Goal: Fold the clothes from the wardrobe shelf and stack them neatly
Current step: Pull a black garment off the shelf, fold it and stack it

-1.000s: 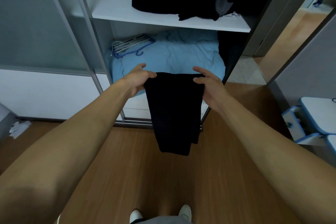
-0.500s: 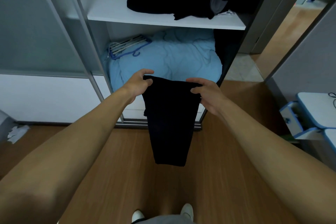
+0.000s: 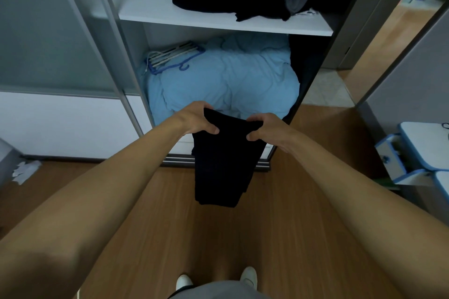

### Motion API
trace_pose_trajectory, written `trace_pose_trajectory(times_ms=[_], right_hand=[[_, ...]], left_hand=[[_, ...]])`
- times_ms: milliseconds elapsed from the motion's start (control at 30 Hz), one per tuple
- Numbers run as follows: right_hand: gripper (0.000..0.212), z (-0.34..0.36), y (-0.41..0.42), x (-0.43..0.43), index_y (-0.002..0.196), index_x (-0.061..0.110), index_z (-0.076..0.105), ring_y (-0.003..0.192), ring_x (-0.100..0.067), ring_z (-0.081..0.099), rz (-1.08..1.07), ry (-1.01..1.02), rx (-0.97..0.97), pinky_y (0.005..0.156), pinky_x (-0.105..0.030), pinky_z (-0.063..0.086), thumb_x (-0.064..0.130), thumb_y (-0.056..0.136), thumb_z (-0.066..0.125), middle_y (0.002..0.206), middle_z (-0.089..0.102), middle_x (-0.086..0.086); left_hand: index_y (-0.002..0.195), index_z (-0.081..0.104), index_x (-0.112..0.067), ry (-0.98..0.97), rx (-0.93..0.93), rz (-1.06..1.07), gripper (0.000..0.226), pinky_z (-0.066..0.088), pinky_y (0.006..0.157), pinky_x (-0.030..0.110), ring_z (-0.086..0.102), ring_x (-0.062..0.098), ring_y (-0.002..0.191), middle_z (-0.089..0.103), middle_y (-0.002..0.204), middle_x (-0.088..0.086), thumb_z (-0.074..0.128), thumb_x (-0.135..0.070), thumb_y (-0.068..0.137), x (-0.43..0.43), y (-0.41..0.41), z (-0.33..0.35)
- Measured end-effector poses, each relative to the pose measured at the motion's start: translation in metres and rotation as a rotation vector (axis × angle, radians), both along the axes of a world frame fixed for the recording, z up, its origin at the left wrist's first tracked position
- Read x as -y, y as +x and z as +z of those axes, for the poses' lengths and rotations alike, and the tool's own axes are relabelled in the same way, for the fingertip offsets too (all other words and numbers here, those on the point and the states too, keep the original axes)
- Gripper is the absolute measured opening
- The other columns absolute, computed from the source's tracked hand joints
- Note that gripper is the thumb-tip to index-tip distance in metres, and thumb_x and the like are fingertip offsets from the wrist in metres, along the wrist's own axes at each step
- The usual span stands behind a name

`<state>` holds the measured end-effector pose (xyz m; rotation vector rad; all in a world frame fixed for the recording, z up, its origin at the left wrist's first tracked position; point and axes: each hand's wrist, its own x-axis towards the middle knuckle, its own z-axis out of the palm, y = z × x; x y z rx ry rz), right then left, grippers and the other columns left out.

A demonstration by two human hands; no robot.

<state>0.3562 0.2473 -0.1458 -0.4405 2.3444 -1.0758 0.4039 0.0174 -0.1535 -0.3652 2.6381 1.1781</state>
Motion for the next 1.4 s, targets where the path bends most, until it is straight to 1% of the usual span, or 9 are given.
trace_pose_trajectory(times_ms=[200,367,533,767,900,1067,1233,1300,1400], right_hand=[[0.06,-0.001,0.001,0.0,0.136,0.007,0.055,0.107,-0.014,0.056,0.012,0.019,0.058,0.087,-0.017,0.046,0.0,0.08,0.077,0.125,0.06,-0.003],[0.046,-0.003,0.004,0.001,0.131,0.006,0.059,0.098,-0.018,0.066,-0.178,-0.288,0.299,0.077,-0.019,0.057,-0.004,0.087,0.07,0.12,0.066,-0.013],[0.031,-0.002,-0.001,0.002,0.123,0.009,0.067,0.091,-0.015,0.065,-0.295,-0.297,0.361,0.07,-0.023,0.056,0.002,0.094,0.062,0.108,0.069,-0.007],[0.053,-0.006,0.004,0.002,0.13,0.016,0.057,0.096,-0.015,0.066,-0.188,-0.203,0.308,0.071,-0.026,0.058,-0.001,0.084,0.074,0.112,0.065,-0.004],[0.062,-0.01,0.004,0.003,0.136,0.005,0.054,0.108,-0.026,0.066,-0.157,-0.129,0.273,0.088,-0.034,0.057,-0.005,0.079,0.076,0.12,0.066,-0.015],[0.072,-0.01,0.004,0.003,0.14,0.005,0.05,0.105,-0.023,0.065,-0.095,-0.043,0.257,0.08,-0.025,0.057,-0.001,0.076,0.081,0.121,0.064,-0.012],[0.065,-0.009,0.006,0.007,0.136,0.004,0.052,0.106,-0.018,0.056,-0.015,0.127,0.072,0.081,-0.02,0.047,0.007,0.078,0.081,0.126,0.059,-0.012],[0.052,-0.007,0.007,0.009,0.128,0.001,0.057,0.108,-0.024,0.059,-0.011,0.18,0.018,0.086,-0.026,0.048,0.007,0.081,0.078,0.121,0.062,-0.014],[0.03,-0.003,0.006,0.012,0.114,-0.011,0.064,0.091,-0.026,0.06,0.021,0.253,-0.06,0.072,-0.028,0.045,0.0,0.086,0.067,0.099,0.062,-0.016]], left_hand=[[0.133,0.055,-0.013,0.017,0.007,0.022,0.074,0.04,0.085,0.016,0.052,0.013,0.108,0.056,0.121,-0.001,0.091,-0.021,0.069,0.007,0.002,-0.005],[0.124,0.06,-0.015,0.111,-0.037,0.144,0.064,0.04,0.073,0.015,0.052,0.014,0.107,0.053,0.12,-0.001,0.091,-0.026,0.069,0.016,0.009,-0.011],[0.117,0.064,-0.016,0.224,-0.036,0.211,0.058,0.042,0.067,0.012,0.057,0.013,0.1,0.06,0.117,0.001,0.092,-0.025,0.067,0.015,0.012,-0.017],[0.112,0.064,-0.022,0.295,-0.018,0.204,0.044,0.049,0.104,0.035,0.062,0.023,0.113,0.064,0.119,0.006,0.087,-0.027,0.075,0.012,0.008,-0.017],[0.131,0.056,-0.024,0.196,0.08,0.023,0.072,0.044,0.1,0.023,0.056,0.016,0.115,0.059,0.127,0.0,0.091,-0.027,0.068,0.016,0.009,-0.01],[0.142,0.049,-0.013,-0.042,0.16,-0.071,0.088,0.041,0.109,0.032,0.053,0.022,0.124,0.057,0.133,0.003,0.091,-0.026,0.067,0.013,0.01,-0.009],[0.09,0.062,-0.011,-0.122,0.101,-0.063,0.031,0.043,0.066,0.023,0.059,0.02,0.092,0.062,0.089,0.002,0.087,-0.018,0.073,0.008,0.009,-0.011],[0.096,0.063,-0.009,-0.132,0.075,-0.03,0.032,0.043,0.073,0.024,0.058,0.02,0.093,0.061,0.093,0.003,0.087,-0.017,0.075,0.007,0.009,-0.013],[0.102,0.065,-0.009,-0.159,0.018,0.02,0.038,0.042,0.072,0.021,0.056,0.017,0.089,0.06,0.095,0.002,0.087,-0.02,0.074,0.007,0.007,-0.012]])
